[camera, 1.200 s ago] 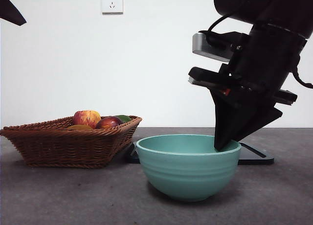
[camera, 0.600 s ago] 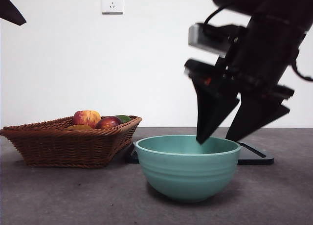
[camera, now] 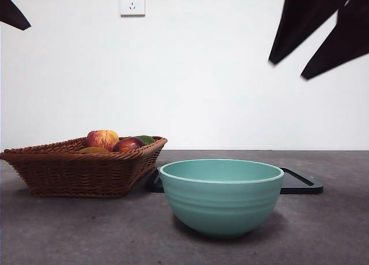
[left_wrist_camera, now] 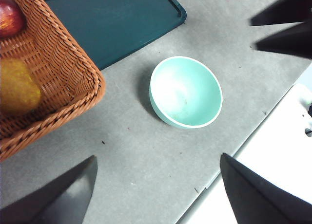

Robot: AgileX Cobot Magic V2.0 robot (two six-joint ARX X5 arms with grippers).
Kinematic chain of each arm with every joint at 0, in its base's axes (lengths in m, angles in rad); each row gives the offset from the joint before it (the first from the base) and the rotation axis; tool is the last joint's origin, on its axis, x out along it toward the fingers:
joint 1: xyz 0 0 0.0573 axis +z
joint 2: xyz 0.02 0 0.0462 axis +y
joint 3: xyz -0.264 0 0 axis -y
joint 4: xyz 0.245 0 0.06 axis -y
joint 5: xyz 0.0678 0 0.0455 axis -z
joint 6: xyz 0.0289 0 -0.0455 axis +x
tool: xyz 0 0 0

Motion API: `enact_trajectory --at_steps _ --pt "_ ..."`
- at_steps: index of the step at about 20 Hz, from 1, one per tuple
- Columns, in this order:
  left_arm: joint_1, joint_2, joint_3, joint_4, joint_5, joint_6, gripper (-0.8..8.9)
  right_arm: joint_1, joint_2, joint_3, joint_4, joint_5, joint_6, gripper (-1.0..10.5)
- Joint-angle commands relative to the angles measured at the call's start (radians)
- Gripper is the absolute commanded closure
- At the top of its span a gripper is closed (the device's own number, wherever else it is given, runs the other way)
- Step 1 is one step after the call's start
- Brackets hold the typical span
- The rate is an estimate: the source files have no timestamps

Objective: Pick up the wifruite, put it on the bowl, pick up the plate, put it on desk

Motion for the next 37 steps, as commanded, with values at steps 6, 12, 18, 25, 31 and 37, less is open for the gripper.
enact_trajectory --at_steps 6,12,18,25,31,37 --pt "-0.005 0.006 0.016 0.0 0.005 0.011 4.11 0.01 -0.153 0.008 -0.111 -0.249 0.002 6.7" --pt "-0.005 0.006 0.016 0.0 0.005 0.011 4.11 0.01 -0.173 0.008 -0.163 -0.28 0.0 6.7" --pt "-0.005 0.006 0.016 0.0 0.005 0.011 4.11 0.01 -0.173 0.008 -0.163 -0.28 0.0 6.7" --pt "-0.005 0.006 0.016 0.001 0.005 0.011 8.04 0.01 -0.173 0.008 -0.163 -0.28 -0.001 9.4" --pt "-0.005 0.006 0.016 0.002 0.005 0.012 8.05 0.01 -0.174 0.008 -0.162 -0.28 0.0 9.4" --pt "-0.005 0.006 0.016 0.002 0.005 0.011 8.05 0.01 -0.174 0.008 -0.162 -0.28 0.0 9.4"
